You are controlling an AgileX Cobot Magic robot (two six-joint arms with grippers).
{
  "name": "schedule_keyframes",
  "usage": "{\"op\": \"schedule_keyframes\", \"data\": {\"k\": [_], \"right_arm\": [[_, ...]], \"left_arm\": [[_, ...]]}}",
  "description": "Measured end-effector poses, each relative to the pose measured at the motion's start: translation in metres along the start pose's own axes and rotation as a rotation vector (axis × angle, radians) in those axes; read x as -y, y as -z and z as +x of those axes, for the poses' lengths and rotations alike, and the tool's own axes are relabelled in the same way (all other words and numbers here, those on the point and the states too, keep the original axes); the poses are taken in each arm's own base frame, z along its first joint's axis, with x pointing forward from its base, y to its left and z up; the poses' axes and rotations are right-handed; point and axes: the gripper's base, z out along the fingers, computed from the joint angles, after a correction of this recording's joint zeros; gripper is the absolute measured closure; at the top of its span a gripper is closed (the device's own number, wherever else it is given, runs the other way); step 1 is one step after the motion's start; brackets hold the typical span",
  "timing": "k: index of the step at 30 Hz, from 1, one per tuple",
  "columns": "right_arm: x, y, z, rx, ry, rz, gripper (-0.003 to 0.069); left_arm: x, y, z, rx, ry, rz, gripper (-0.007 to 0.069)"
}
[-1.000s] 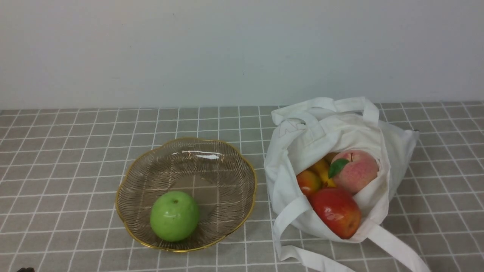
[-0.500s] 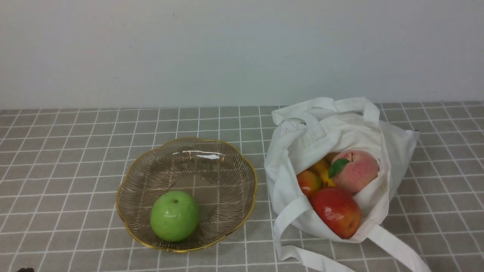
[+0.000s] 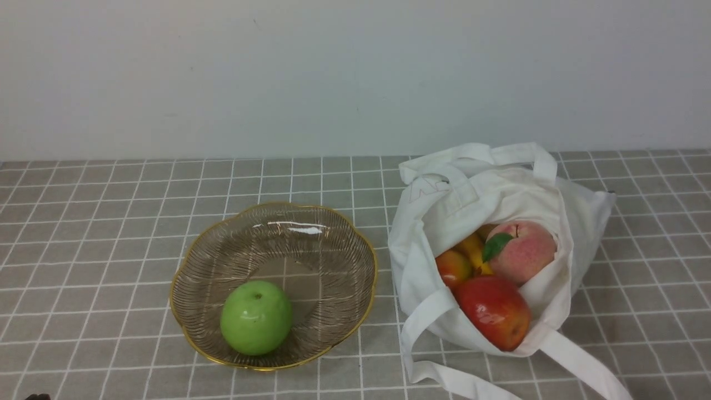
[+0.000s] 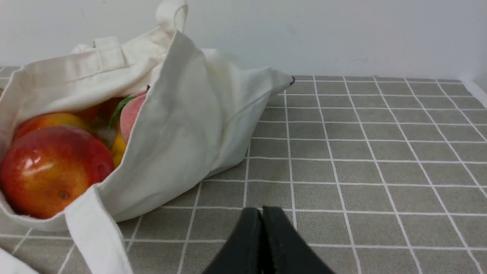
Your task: Take the fruit out of the bag on the grey coffee tablecloth and place them on the plate.
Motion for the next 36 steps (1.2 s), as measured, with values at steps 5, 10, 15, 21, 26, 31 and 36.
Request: {"op": "schedule_keyframes", "data": {"k": [5, 10, 15, 21, 26, 31, 36], "right_arm": [[0.0003, 0.0, 0.0, 0.0, -0.009, 0.004, 0.0673], [0.0004, 0.0, 0.0, 0.0, -0.023, 0.004, 0.0673], [0.0004, 0.0, 0.0, 0.0, -0.028, 0.004, 0.0673], [0.0004, 0.0, 0.0, 0.0, -0.029, 0.004, 0.0673], [0.0004, 0.0, 0.0, 0.0, -0.029, 0.004, 0.0673], [0.0004, 0.0, 0.0, 0.0, -0.029, 0.004, 0.0673], [0.0004, 0.0, 0.0, 0.0, -0.029, 0.004, 0.0673]], "left_arm": [[0.0, 0.0, 0.0, 0.0, 0.0, 0.0, 0.0632], [0.0, 0.0, 0.0, 0.0, 0.0, 0.0, 0.0632], [0.0, 0.0, 0.0, 0.0, 0.0, 0.0, 0.0632], [0.0, 0.0, 0.0, 0.0, 0.0, 0.0, 0.0632], [0.0, 0.0, 0.0, 0.0, 0.0, 0.0, 0.0632], [0.0, 0.0, 0.0, 0.0, 0.0, 0.0, 0.0632], [0.0, 0.0, 0.0, 0.0, 0.0, 0.0, 0.0632]]}}
